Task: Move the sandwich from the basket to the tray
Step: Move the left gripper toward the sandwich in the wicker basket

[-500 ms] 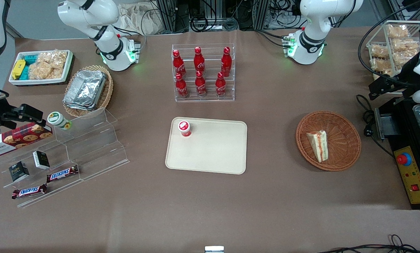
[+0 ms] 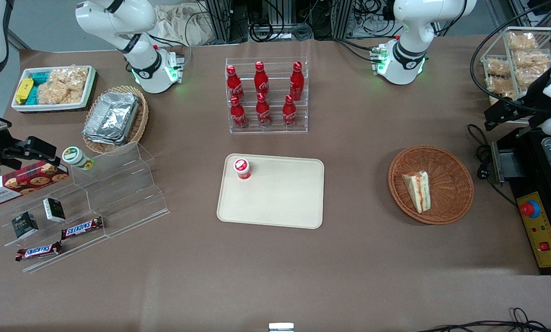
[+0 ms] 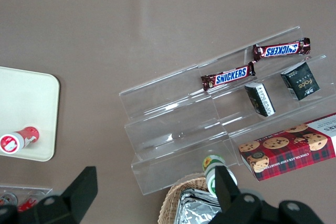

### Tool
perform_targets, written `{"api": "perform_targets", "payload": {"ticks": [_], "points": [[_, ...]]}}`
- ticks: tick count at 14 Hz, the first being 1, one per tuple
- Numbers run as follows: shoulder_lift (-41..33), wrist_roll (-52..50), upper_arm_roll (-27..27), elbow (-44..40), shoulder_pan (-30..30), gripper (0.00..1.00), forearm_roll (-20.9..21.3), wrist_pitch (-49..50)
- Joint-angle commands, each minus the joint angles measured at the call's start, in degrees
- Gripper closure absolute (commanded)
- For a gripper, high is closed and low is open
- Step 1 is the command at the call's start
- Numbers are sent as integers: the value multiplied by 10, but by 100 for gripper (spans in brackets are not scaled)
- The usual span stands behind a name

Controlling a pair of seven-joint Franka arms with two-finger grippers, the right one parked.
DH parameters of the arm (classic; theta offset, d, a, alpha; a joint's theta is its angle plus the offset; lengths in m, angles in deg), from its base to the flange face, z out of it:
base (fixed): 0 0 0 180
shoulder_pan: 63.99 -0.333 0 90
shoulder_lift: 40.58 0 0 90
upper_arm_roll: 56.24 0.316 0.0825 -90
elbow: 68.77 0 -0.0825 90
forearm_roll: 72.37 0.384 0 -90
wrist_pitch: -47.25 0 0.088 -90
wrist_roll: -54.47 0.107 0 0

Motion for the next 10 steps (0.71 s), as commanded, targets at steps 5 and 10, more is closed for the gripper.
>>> {"api": "perform_targets", "payload": {"ticks": [5, 10], "points": [[98, -109, -29, -16, 15, 0, 7, -1], [181, -141, -42, 5, 24, 0, 9, -51]]}}
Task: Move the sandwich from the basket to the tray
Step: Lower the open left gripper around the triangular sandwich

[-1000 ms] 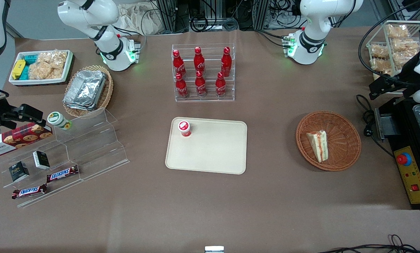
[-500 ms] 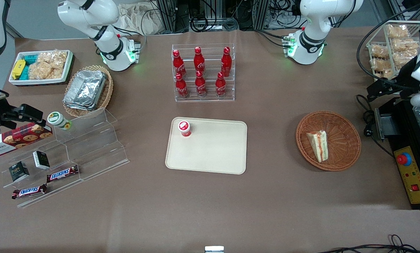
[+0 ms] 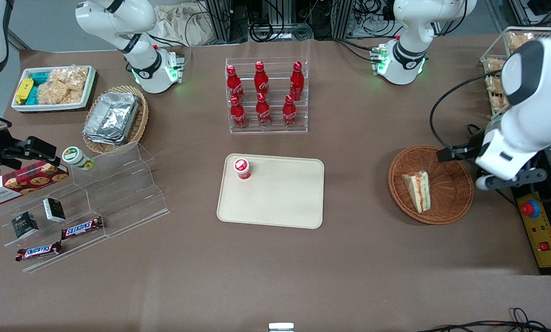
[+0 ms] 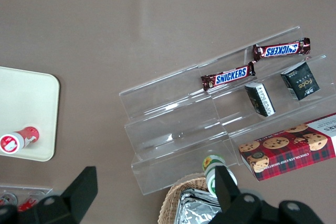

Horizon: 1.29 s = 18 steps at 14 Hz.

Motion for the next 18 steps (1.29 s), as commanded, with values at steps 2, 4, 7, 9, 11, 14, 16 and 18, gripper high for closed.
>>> {"api": "perform_targets", "payload": {"ticks": [2, 4, 7, 9, 11, 14, 16, 18], "points": [[43, -20, 2, 32, 10, 0, 10, -55], [64, -22, 3, 59, 10, 0, 10, -92], [99, -23, 4, 84, 10, 0, 33, -130], [115, -23, 4, 102, 10, 0, 51, -156], [134, -23, 7, 118, 10, 0, 54, -195], [153, -24, 9, 141, 10, 0, 63, -238], [158, -25, 9, 143, 9, 7, 64, -243], [158, -25, 9, 143, 9, 38, 64, -243]]}}
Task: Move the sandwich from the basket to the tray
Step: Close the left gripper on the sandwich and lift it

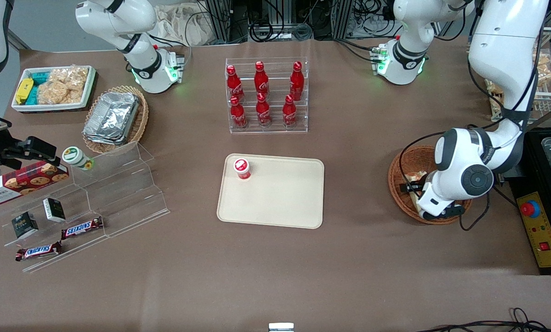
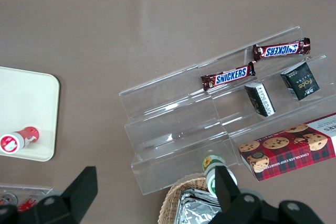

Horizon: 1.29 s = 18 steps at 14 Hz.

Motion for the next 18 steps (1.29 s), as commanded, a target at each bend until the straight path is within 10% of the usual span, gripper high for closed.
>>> {"api": "perform_targets", "payload": {"ticks": [1, 6, 18], "points": [[-7, -12, 3, 6, 3, 51, 13, -7], [-34, -11, 3, -17, 0, 72, 13, 21], [-156, -6, -71, -315, 7, 74, 13, 384]]}}
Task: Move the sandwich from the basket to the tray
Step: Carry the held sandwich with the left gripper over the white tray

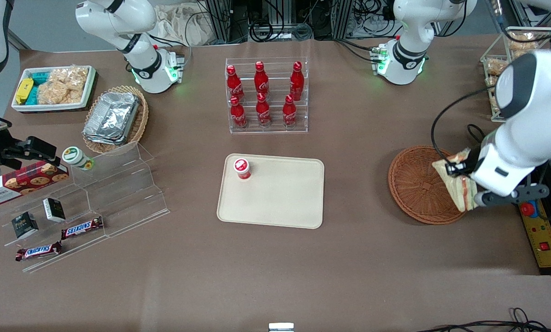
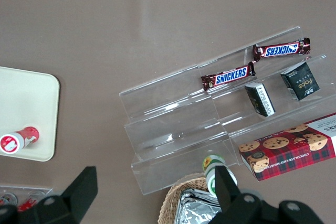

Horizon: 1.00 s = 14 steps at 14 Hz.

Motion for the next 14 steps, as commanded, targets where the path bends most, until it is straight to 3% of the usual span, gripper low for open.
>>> {"api": "perform_targets", "payload": {"ticks": [1, 5, 9, 12, 14], "points": [[-16, -11, -49, -67, 4, 74, 26, 98], [-12, -143, -180, -144, 5, 74, 38, 182], [85, -336, -298, -141, 5, 74, 71, 89], [179, -401, -307, -116, 51, 74, 125, 6], [246, -436, -306, -113, 57, 74, 139, -60]]}}
